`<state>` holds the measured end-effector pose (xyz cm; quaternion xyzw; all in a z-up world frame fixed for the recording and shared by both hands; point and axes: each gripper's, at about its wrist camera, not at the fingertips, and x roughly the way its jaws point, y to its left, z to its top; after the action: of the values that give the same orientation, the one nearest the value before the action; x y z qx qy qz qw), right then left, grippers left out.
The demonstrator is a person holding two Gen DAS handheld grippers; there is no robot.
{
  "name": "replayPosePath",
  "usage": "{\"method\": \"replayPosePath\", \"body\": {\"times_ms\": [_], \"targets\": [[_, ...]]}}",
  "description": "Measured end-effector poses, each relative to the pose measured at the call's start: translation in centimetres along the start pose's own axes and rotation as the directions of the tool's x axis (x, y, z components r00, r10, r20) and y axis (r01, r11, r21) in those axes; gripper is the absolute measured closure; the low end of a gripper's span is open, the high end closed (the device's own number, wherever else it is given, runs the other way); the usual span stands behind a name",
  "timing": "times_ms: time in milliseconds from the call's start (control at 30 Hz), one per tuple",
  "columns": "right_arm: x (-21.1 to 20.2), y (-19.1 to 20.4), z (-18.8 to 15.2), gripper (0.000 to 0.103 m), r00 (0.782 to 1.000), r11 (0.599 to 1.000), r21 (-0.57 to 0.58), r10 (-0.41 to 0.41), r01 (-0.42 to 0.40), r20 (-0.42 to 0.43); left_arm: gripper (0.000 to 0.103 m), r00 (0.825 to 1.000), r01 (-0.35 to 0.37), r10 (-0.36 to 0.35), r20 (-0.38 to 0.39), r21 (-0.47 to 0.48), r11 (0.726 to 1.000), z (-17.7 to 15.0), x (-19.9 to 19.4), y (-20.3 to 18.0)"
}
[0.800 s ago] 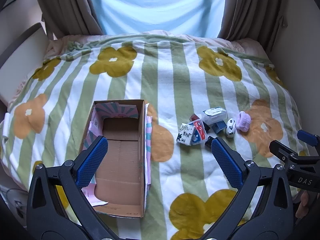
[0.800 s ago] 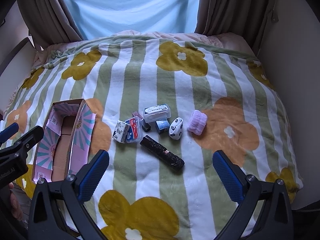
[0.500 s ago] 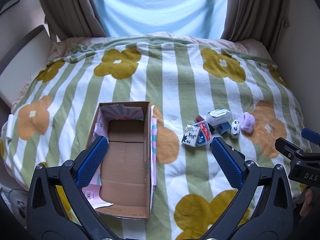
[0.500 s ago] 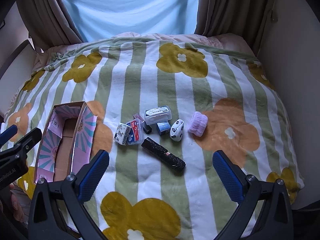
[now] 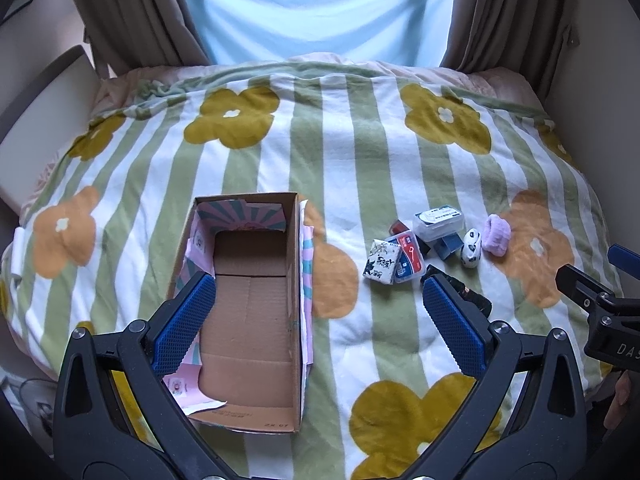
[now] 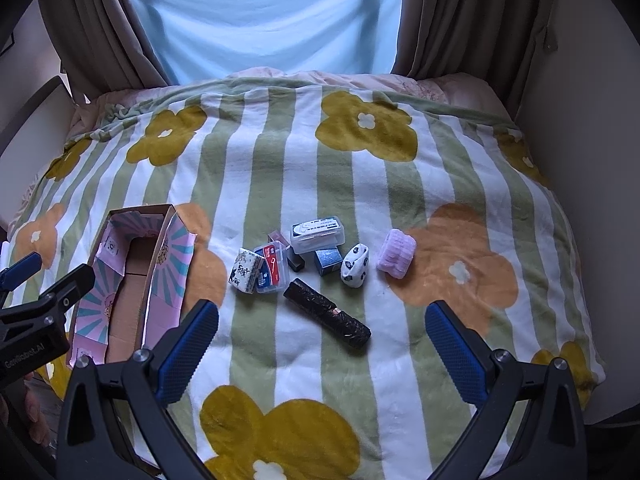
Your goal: Organize objects
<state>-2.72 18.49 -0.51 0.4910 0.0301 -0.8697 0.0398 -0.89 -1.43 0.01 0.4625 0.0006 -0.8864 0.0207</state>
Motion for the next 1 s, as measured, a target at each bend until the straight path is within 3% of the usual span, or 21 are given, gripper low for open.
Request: {"method": "replayPosePath", "body": {"times_ms": [1000], "targets": [[-0.09, 0.15, 0.29, 0.001, 1.000, 1.000, -0.008, -0.004, 0.004, 0.004, 0.001, 0.999, 0.030, -0.030, -0.021, -0.012, 0.999, 0.33, 0.85, -0.21]]}}
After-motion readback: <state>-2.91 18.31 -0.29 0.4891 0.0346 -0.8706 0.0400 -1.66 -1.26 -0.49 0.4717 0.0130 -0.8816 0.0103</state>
